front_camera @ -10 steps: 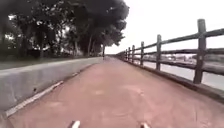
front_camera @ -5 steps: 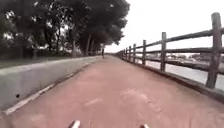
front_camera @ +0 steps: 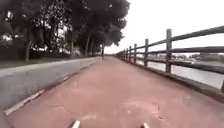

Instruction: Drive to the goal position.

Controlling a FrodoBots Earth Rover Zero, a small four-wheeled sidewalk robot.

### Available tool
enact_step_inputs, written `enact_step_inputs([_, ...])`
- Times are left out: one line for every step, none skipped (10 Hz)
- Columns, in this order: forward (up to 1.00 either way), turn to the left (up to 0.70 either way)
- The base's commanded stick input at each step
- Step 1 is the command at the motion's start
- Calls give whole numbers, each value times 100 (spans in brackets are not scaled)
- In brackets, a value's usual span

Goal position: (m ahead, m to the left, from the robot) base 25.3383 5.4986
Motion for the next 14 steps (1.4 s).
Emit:
enact_step_inputs([70,0])
enact_step_inputs([70,0])
enact_step_inputs([70,0])
enact_step_inputs([70,0])
enact_step_inputs([70,0])
enact_step_inputs([70,0])
enact_step_inputs([70,-4])
enact_step_inputs([70,-23])
enact_step_inputs([70,-32])
enact_step_inputs([70,-21])
enact_step_inputs([70,0])
enact_step_inputs([70,0])
enact_step_inputs([70,0])
enact_step_inputs([70,0])
